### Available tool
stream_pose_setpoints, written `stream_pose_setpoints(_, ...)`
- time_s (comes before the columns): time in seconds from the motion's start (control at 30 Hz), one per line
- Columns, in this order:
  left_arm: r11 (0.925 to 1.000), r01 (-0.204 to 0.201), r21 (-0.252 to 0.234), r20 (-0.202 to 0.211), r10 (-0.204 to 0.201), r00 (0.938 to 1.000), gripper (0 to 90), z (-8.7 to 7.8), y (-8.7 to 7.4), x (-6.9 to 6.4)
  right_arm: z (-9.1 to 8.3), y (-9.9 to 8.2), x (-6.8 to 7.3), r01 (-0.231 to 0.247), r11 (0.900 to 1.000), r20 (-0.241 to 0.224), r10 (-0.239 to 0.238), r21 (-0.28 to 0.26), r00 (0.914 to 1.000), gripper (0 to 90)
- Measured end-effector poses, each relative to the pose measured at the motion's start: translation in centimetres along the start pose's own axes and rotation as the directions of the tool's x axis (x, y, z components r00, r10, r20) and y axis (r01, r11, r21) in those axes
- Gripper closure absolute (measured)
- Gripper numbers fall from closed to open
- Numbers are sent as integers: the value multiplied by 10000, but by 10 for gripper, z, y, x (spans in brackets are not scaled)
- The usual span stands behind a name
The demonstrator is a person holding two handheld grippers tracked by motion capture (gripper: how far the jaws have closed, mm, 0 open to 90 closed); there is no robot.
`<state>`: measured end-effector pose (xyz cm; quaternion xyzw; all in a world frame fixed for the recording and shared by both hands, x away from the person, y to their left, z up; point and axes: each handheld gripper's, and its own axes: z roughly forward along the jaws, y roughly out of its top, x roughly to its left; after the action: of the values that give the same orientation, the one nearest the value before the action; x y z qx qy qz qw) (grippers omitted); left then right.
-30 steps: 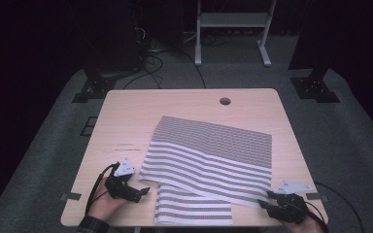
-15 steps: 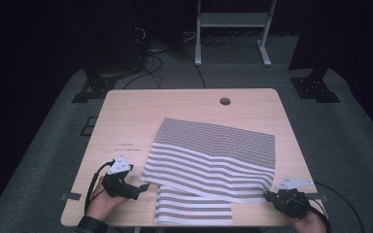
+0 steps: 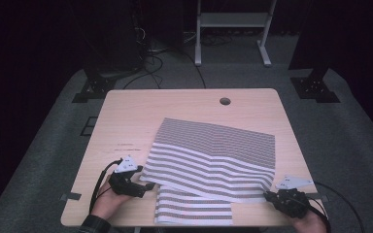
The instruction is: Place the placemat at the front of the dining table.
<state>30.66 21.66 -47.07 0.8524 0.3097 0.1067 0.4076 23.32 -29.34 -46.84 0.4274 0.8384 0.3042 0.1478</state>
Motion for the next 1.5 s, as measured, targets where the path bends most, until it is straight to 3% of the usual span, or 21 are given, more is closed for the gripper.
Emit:
stream_pose_setpoints(0.23, 9995, -315, 12, 152, 314, 9994, 410, -2, 5, -2, 0, 0, 0, -14, 10000, 6, 14, 17, 10000, 860)
stream_pose_setpoints(0.47, 9998, 25, -203, 95, -23, 10000, 587, -6, 10, 0, 0, 0, -1, -3, 10000, 8, 3, 21, 10000, 861)
stream_pose_setpoints(0.53, 9995, 78, -310, -18, -79, 10000, 566, -7, 10, 1, 0, 0, -1, -11, 10000, 7, 11, 16, 10000, 860)
stream_pose_setpoints(0.63, 9984, 200, -536, -91, -205, 9997, 453, -8, 10, 1, 0, 0, -1, -4, 10000, 5, 4, 15, 10000, 860)
stream_pose_setpoints(0.8, 9917, 600, -1140, 638, -529, 9966, 355, -16, 10, 1, 0, 0, -1, -9, 10000, 2, 9, 12, 10000, 860)
stream_pose_setpoints(0.9, 9877, 730, -1383, 846, -617, 9945, 296, -19, 10, 0, 0, 0, -1, -2, 10000, 18, 2, 16, 10000, 860)
stream_pose_setpoints(1.07, 9886, 1014, -1115, 913, -914, 9916, 296, -14, 10, 3, 0, 0, 0, 5, 10000, 27, -5, 17, 10000, 861)
stream_pose_setpoints(1.17, 9852, 1270, -1149, 908, -1169, 9890, 322, -10, 12, 6, 0, 0, 0, 6, 10000, 26, -6, 19, 10000, 860)
stream_pose_setpoints(1.27, 9782, 1663, -1246, 1130, -1526, 9818, 324, -7, 15, 9, 0, 0, 0, 3, 10000, 38, -3, 19, 10000, 860)
stream_pose_setpoints(1.33, 9790, 1709, -1115, 1104, -1587, 9811, 327, -7, 19, 10, 0, 0, 0, 23, 10000, 67, -24, 36, 10000, 860)
stream_pose_setpoints(1.5, 9728, 1839, -1411, 1026, -1704, 9800, 246, -11, 22, 8, 0, 0, 1, 49, 10000, 103, -49, 24, 9999, 860)
